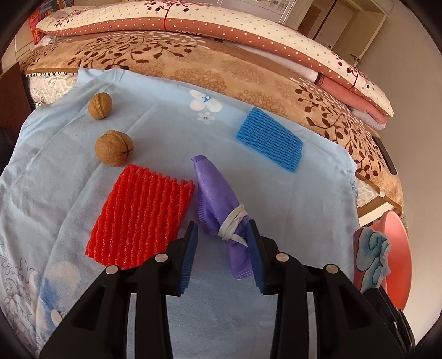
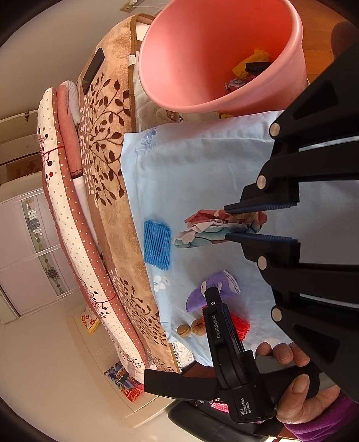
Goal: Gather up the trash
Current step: 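Carry the purple bundle and floral wrapper over the pink bucket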
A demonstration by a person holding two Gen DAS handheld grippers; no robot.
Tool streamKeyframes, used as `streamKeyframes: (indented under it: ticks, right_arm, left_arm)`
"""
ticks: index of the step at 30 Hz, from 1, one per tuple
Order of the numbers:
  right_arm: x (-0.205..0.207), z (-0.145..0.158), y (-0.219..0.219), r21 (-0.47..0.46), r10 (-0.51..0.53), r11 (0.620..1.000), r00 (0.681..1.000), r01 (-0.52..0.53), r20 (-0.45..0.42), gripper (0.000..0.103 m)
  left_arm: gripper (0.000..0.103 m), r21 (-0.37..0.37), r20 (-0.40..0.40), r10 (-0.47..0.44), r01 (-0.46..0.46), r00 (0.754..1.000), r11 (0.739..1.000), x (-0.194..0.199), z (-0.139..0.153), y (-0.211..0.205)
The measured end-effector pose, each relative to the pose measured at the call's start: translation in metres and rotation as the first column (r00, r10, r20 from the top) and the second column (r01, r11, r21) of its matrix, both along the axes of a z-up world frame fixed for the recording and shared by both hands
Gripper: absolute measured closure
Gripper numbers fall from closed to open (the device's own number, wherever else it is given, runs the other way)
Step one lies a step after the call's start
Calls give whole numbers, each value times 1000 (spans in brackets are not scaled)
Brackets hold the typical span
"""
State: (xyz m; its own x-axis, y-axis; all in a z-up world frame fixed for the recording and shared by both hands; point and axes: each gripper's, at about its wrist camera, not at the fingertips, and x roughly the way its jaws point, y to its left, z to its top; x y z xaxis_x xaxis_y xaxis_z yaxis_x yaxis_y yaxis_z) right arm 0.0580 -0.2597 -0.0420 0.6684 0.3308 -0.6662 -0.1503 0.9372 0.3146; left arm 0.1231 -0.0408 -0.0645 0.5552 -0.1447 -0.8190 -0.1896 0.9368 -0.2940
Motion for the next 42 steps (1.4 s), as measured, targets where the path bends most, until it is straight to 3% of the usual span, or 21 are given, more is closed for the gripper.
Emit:
streamKeyframes:
  ticks: [5,11,17,21,32,42]
  right_arm:
    - [-2,0,-2,5,-7,1000,1000,7,-1,89]
    - [-4,1,-2,-5,-5,1000,1000,5,5,89]
    - [-5,1,-4,-1,-17,1000,1000,17,3,89]
    - [-5,2,-8,3,-31,1000,999,31,9,89]
    - [-10,14,-42,22,-145,989,988,144,45,89]
    - [-23,18,-103,31,-323,946,945,322,47,89]
  left_arm:
    - [67,17,-3,-29,29,1000,999,0,-1,-9]
    - [67,72,49,-63,60,997,996,0,0,-15]
    - [90,104,101,-134,123,986,987,-7,6,-22]
    - [91,107,138,-183,169,973,980,-12,16,-31]
    - [91,122,277,-337,315,900,941,-31,56,-78]
    - [90,137,344,-478,460,808,877,-43,78,-148]
